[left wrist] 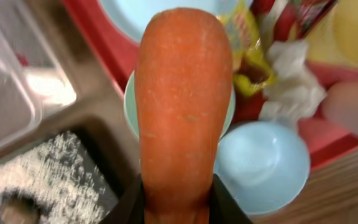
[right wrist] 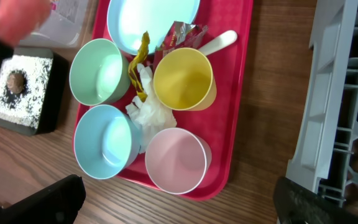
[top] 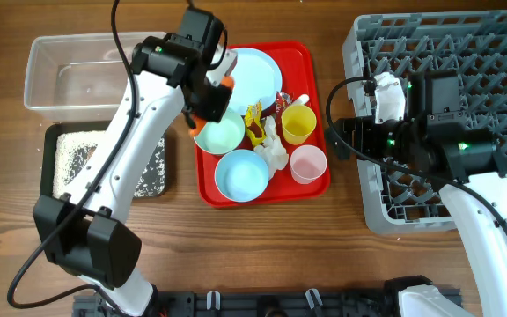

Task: Sort waste into correct bins and load items into the dishwasher rack
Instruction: 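Lift the carrot with the left gripper and set it on the black tray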

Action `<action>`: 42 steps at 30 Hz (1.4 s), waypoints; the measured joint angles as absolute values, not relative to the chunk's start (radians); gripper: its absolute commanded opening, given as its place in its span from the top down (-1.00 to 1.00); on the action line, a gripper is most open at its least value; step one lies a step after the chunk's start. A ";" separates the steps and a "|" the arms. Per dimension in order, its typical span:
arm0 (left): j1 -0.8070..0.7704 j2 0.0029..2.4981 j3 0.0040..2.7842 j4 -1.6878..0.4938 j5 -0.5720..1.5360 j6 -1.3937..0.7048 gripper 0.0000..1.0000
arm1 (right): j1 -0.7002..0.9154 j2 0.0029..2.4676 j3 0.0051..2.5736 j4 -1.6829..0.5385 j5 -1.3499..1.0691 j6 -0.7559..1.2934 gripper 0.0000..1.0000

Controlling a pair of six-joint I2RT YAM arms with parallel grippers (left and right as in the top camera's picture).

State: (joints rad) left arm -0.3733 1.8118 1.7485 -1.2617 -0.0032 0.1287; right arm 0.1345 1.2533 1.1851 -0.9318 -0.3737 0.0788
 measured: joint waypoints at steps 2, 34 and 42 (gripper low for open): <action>-0.371 1.812 1.748 -1.340 -0.034 0.129 0.92 | 0.134 1.253 1.185 -0.931 -0.374 0.079 -1.00; 0.127 1.798 1.313 -1.206 -0.002 0.046 0.65 | 0.134 1.254 1.185 -0.931 -0.373 0.079 -0.99; 0.127 1.798 1.250 -1.088 -0.002 0.045 0.53 | 0.134 1.254 1.185 -0.931 -0.373 0.074 -0.99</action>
State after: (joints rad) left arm 0.1272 1.7985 1.2495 -1.0882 -0.0017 0.0452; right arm 0.1345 1.2541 1.1851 -0.9306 -0.3733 0.0742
